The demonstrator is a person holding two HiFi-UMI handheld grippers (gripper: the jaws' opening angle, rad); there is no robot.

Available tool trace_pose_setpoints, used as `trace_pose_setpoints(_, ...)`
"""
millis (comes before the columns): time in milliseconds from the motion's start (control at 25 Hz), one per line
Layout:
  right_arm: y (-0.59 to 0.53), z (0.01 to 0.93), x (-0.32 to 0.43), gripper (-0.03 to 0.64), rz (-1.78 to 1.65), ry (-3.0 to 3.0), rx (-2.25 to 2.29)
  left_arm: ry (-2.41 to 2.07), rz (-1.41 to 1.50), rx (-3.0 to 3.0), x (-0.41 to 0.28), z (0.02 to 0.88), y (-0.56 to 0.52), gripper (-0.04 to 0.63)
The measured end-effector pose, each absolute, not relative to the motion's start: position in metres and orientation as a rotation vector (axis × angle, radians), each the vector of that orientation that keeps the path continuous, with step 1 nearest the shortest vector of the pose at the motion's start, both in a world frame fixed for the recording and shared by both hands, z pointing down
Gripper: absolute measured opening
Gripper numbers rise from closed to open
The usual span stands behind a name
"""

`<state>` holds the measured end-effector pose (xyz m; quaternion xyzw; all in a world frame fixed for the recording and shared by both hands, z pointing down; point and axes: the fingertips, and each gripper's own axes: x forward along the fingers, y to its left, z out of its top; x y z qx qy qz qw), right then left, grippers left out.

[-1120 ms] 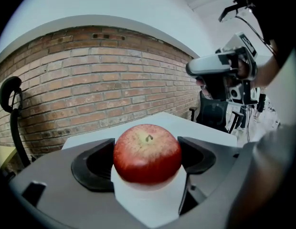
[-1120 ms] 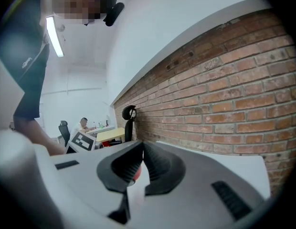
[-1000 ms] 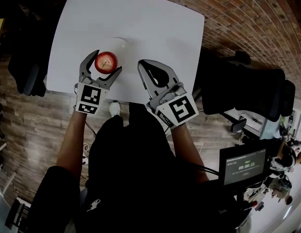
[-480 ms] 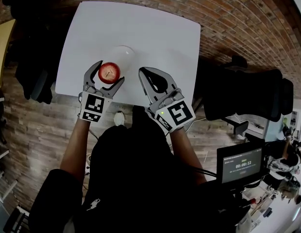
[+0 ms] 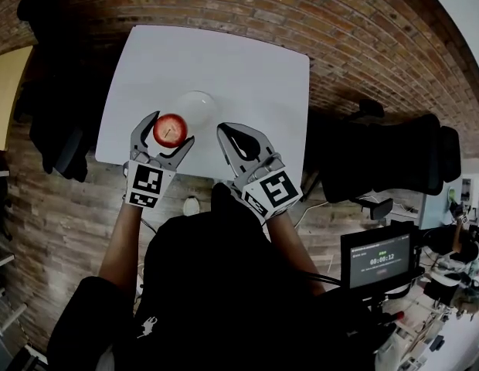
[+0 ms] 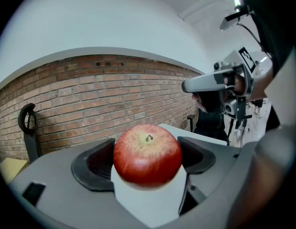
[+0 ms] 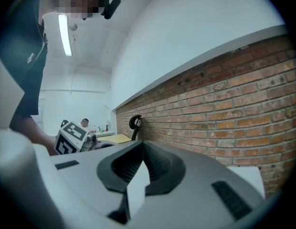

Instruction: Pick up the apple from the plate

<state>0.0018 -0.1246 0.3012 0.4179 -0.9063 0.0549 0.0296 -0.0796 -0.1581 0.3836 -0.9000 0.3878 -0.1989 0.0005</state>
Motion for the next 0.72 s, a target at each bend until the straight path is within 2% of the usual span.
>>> trace_pose_setpoints(720,-0.116,0.288,-0.001,0.003,0.037,-2.761,1.310,1.176,-0.546,-2.800,-0.072,0.358,-0.151,0.413)
